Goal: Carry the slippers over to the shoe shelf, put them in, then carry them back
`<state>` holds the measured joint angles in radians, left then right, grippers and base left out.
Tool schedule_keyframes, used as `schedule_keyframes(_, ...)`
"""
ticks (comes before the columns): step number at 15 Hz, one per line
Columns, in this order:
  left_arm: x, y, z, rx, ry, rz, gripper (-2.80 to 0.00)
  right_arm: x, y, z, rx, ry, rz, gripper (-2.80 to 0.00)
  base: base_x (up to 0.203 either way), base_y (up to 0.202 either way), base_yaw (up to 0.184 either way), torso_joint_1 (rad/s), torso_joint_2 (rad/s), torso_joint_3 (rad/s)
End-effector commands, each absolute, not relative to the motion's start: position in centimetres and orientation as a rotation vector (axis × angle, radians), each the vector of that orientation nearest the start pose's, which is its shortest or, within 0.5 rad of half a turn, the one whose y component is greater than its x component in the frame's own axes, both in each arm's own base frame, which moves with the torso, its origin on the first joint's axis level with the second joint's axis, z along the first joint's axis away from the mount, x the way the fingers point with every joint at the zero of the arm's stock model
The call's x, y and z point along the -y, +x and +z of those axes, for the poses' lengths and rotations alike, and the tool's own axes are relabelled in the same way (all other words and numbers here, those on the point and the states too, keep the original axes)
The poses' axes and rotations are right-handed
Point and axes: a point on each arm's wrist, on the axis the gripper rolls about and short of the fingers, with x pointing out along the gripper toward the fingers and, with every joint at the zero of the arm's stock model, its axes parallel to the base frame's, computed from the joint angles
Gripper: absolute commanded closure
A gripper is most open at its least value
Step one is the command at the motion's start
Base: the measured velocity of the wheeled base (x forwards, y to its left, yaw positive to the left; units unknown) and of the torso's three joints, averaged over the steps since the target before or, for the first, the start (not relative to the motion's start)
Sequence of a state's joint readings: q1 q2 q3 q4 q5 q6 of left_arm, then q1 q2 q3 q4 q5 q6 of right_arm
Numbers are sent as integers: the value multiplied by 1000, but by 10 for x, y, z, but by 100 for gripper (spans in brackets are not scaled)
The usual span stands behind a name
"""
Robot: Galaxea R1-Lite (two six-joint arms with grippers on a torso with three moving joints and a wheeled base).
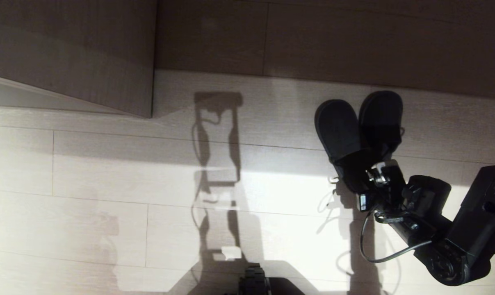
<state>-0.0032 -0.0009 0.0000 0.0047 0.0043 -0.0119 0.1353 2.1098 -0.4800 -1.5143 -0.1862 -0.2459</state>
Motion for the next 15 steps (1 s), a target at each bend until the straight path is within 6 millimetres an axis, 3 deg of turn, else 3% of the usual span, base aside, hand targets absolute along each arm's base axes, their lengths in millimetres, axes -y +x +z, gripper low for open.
schedule_keyframes(1, 0, -23, 75, -5, -12, 2, 0, -44, 320, 59, -136, -269, -21, 0, 0, 0, 0, 0, 0, 0)
schedule_keyframes(5, 0, -23, 75, -5, -12, 2, 0, -51, 325, 47, -160, -274, 2, 0, 0, 0, 0, 0, 0, 0)
schedule_keyframes(10, 0, -23, 75, -5, -12, 2, 0, -67, 326, 52, -127, -270, 44, 0, 0, 0, 0, 0, 0, 0)
schedule_keyframes(15, 0, -23, 75, -5, -11, 2, 0, -67, 324, 59, -108, -267, 44, 0, 0, 0, 0, 0, 0, 0)
